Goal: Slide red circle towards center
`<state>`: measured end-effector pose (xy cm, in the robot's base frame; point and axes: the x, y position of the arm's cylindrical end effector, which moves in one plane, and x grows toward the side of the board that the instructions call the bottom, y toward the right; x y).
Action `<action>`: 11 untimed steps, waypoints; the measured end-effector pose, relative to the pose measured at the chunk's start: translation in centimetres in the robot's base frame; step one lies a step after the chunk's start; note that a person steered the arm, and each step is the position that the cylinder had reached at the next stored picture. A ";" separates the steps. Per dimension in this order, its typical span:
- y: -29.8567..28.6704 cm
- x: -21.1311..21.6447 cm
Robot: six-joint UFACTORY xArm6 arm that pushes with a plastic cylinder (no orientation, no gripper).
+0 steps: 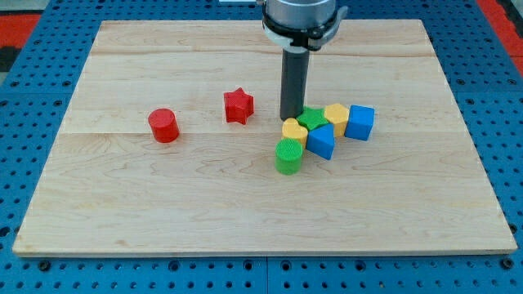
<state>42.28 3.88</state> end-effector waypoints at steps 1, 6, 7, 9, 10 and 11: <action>0.0 0.1; -0.9 -4.9; -4.2 -7.4; -10.4 -7.3; -15.0 -6.9; -16.7 -5.7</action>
<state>36.62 -12.87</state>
